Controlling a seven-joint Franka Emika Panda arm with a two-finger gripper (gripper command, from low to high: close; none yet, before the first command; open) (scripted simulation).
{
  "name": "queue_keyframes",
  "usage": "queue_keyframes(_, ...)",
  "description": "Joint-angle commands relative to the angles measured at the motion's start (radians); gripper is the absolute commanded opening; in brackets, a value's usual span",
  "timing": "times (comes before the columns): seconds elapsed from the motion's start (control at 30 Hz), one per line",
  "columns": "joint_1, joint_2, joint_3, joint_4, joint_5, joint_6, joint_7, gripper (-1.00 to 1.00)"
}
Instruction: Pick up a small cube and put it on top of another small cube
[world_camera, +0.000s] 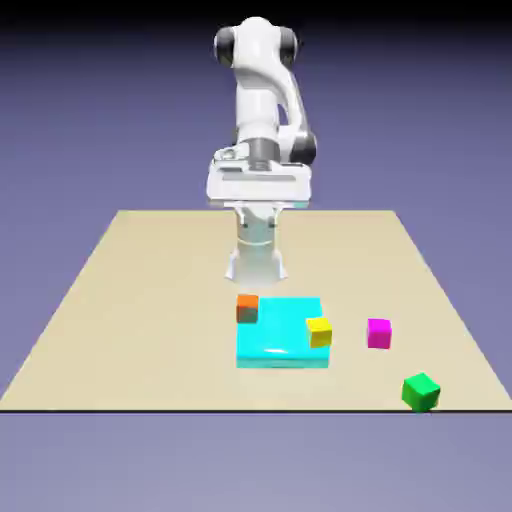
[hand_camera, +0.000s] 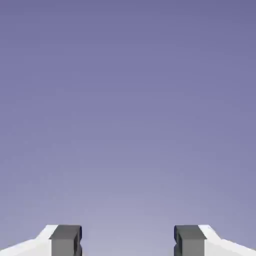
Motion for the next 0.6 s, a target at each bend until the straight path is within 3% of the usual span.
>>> queue_keyframes(0.0,0.032,0.036,-0.014,0.029,-0.004,-0.020,-0.032,0.00)
queue_keyframes(0.57,0.580,0.652,-0.256,0.517,-0.067,-0.367,-0.580,0.00)
